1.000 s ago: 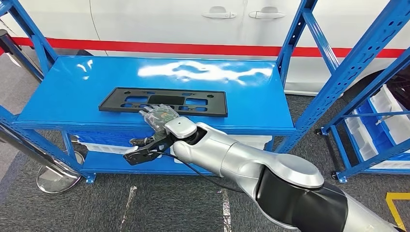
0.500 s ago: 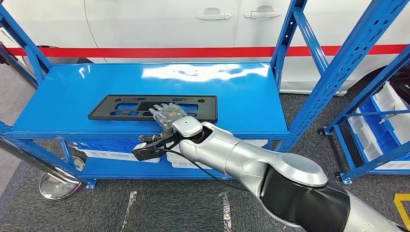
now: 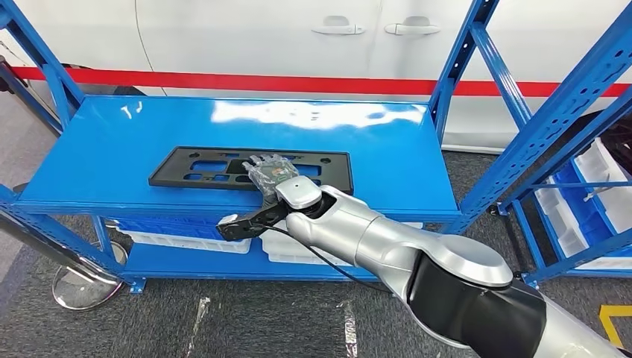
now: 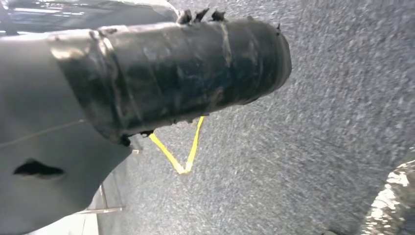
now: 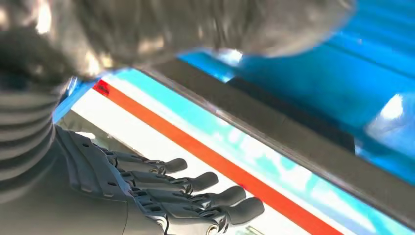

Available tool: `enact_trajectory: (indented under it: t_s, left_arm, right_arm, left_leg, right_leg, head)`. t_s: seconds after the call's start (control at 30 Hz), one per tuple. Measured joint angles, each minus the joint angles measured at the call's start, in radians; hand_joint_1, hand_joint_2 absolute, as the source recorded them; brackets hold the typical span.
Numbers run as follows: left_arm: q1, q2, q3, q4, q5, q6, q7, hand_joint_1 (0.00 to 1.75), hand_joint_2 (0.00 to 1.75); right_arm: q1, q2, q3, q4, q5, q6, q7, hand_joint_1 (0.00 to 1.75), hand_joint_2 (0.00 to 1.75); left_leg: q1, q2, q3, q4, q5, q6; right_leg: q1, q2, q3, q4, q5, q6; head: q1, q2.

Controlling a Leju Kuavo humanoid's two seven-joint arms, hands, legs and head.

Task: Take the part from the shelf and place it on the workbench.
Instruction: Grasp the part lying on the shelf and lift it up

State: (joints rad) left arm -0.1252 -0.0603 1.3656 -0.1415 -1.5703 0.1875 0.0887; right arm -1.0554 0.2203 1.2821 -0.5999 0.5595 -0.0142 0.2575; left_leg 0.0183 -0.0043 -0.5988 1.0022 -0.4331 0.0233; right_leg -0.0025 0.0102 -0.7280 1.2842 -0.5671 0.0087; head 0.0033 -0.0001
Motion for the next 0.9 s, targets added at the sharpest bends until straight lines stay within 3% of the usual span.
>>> enact_trajectory:
  t_s: [0.03, 0.07, 0.13, 0.2, 0.27, 0.37, 0.4, 0.47, 0.53, 0.57, 0.6, 0.63, 0.7, 0.83, 0.9]
  left_arm:
    - [0.0, 0.0, 0.0, 0.0, 0.0, 0.0, -0.001, 0.0, 0.0]
    - [0.0, 0.0, 0.0, 0.0, 0.0, 0.0, -0.002, 0.0, 0.0]
    - [0.001, 0.0, 0.0, 0.0, 0.0, 0.0, -0.002, 0.0, 0.0]
    - [0.0, 0.0, 0.0, 0.0, 0.0, 0.0, -0.002, 0.0, 0.0]
    - [-0.001, 0.0, -0.001, 0.0, 0.0, 0.0, -0.002, 0.0, 0.0]
    - [-0.001, 0.0, -0.001, 0.0, 0.0, 0.001, 0.001, 0.0, 0.0]
    - [-0.001, -0.001, -0.001, 0.0, 0.0, 0.001, 0.002, 0.0, 0.0]
    - [-0.001, -0.001, -0.001, 0.001, 0.0, 0.001, 0.003, 0.0, 0.0]
    - [0.0, 0.001, -0.001, 0.001, 0.0, 0.001, 0.004, 0.0, 0.0]
    - [0.001, 0.001, -0.001, 0.001, 0.0, 0.001, 0.005, 0.0, 0.0]
    - [0.002, 0.001, -0.001, 0.001, 0.0, 0.001, 0.005, 0.0, 0.0]
    - [0.002, 0.001, -0.001, 0.001, 0.0, 0.001, 0.006, 0.0, 0.0]
    - [0.002, 0.001, -0.001, 0.001, 0.0, 0.001, 0.007, 0.0, 0.0]
    - [-0.002, 0.001, -0.001, 0.001, 0.0, 0.001, 0.006, 0.0, 0.0]
    - [-0.001, 0.0, -0.001, 0.001, 0.001, 0.001, 0.007, 0.0, 0.0]
  right_arm:
    - [0.002, -0.002, 0.0, 0.0, 0.001, 0.0, 0.0, 0.0, 1.75]
    - [0.004, -0.003, 0.0, 0.0, 0.003, 0.0, 0.0, 0.0, 1.75]
    - [0.004, -0.005, 0.0, 0.0, 0.005, 0.0, 0.0, 0.0, 1.75]
    - [0.003, -0.005, 0.0, 0.0, 0.006, 0.001, 0.0, 0.0, 1.75]
    - [0.003, -0.005, 0.0, 0.0, 0.008, 0.002, 0.0, 0.0, 1.75]
    - [0.002, -0.006, 0.0, 0.0, 0.012, 0.001, -0.003, 0.0, 1.75]
    - [0.001, -0.006, 0.0, 0.0, 0.013, 0.001, -0.004, 0.0, 1.75]
    - [0.002, -0.006, 0.0, 0.0, 0.015, 0.002, -0.005, 0.0, 1.75]
    - [0.005, -0.006, 0.0, 0.0, 0.017, 0.003, -0.006, 0.0, 1.75]
    - [0.007, -0.006, 0.0, 0.0, 0.017, 0.003, -0.006, 0.0, 1.75]
    - [0.008, -0.006, 0.0, 0.0, 0.018, 0.003, -0.006, 0.0, 1.75]
    - [0.008, -0.006, 0.0, 0.0, 0.019, 0.003, -0.007, 0.0, 1.75]
    - [0.007, -0.005, 0.0, 0.0, 0.02, 0.004, -0.007, 0.0, 1.75]
    - [0.006, -0.003, 0.0, 0.0, 0.023, 0.008, -0.01, 0.0, 1.75]
    - [0.004, -0.002, 0.0, 0.0, 0.024, 0.008, -0.011, 0.0, 1.75]
  left_leg:
    - [0.0, -0.001, 0.002, 0.001, -0.002, 0.001]
    - [0.0, -0.001, 0.004, 0.002, -0.005, 0.0]
    - [0.0, -0.002, 0.012, 0.004, -0.013, -0.003]
    - [-0.004, -0.004, 0.015, 0.008, -0.02, -0.012]
    - [-0.007, -0.004, 0.015, 0.008, -0.023, -0.023]
    - [-0.003, -0.002, 0.013, 0.023, -0.038, -0.039]
    - [-0.002, -0.001, -0.003, 0.058, -0.057, -0.043]
    - [0.001, -0.001, -0.066, 0.181, -0.11, -0.052]
    - [0.001, -0.001, -0.122, 0.271, -0.128, -0.056]
    - [0.001, -0.001, -0.126, 0.264, -0.109, -0.056]
    - [0.001, -0.001, -0.111, 0.22, -0.073, -0.054]
    - [0.001, 0.0, -0.083, 0.151, -0.031, -0.05]
    - [-0.003, -0.001, -0.03, 0.038, 0.013, -0.041]
    - [-0.006, -0.002, -0.008, -0.002, 0.009, -0.023]
    - [-0.001, 0.0, 0.0, -0.01, 0.01, -0.012]
  right_leg:
    - [0.0, 0.0, -0.017, 0.019, 0.008, 0.0]
    - [0.0, 0.0, -0.017, 0.002, 0.032, -0.001]
    - [0.0, -0.001, 0.031, -0.12, 0.107, -0.007]
    - [0.003, 0.0, 0.083, -0.231, 0.146, -0.016]
    - [0.007, 0.001, 0.098, -0.257, 0.144, -0.024]
    - [0.001, 0.002, 0.109, -0.269, 0.147, -0.04]
    - [-0.002, 0.001, 0.114, -0.274, 0.148, -0.045]
    - [-0.002, -0.001, 0.12, -0.277, 0.145, -0.052]
    - [-0.001, -0.001, 0.123, -0.276, 0.141, -0.055]
    - [0.0, 0.0, 0.125, -0.275, 0.138, -0.056]
    - [0.0, 0.002, 0.129, -0.273, 0.134, -0.055]
    - [0.0, 0.003, 0.133, -0.272, 0.13, -0.053]
    - [0.003, 0.003, 0.139, -0.27, 0.123, -0.047]
    - [0.007, 0.003, 0.138, -0.268, 0.116, -0.029]
    - [0.007, 0.001, 0.118, -0.222, 0.086, -0.019]
  head:
    - [0.0, 0.0]
    - [0.0, 0.0]
    - [0.0, 0.0]
    - [-0.001, 0.0]
    - [-0.001, 0.0]
    - [-0.003, 0.0]
    - [-0.005, 0.0]
    - [-0.008, 0.0]
    - [-0.008, 0.0]
    - [-0.008, 0.0]
    - [-0.008, 0.0]
    - [-0.008, 0.0]
    - [-0.008, 0.0]
    - [-0.006, 0.0]
    - [-0.003, 0.0]
